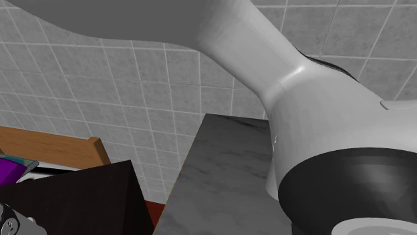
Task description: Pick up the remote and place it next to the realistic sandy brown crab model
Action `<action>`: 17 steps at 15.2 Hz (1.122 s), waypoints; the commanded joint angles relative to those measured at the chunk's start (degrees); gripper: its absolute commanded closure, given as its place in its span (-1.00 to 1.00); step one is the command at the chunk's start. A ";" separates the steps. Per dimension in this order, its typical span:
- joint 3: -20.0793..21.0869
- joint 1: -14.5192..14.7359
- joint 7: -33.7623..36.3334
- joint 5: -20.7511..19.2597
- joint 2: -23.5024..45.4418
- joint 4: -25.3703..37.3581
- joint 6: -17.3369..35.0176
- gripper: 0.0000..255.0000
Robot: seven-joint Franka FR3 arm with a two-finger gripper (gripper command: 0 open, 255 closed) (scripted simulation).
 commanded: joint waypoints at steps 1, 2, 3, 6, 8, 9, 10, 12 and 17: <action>0.01 0.01 0.00 0.01 0.01 0.03 0.04 -1.00; 0.01 0.01 0.00 0.00 -0.01 0.03 0.03 -1.00; 0.01 0.01 0.00 0.00 -0.01 0.01 0.04 -1.00; -0.16 0.08 0.19 -0.29 -0.88 0.73 -1.52 -1.00; -0.47 0.17 0.54 -0.84 -2.46 2.40 -4.71 -1.00; -0.57 0.20 0.67 -1.04 -3.01 3.15 -6.00 -1.00; -0.57 0.19 0.67 -1.04 -3.01 3.15 -6.00 -1.00; -0.57 0.19 0.67 -1.04 -3.01 3.14 -6.00 -1.00; -0.57 0.19 0.67 -1.04 -3.01 3.15 -6.00 -1.00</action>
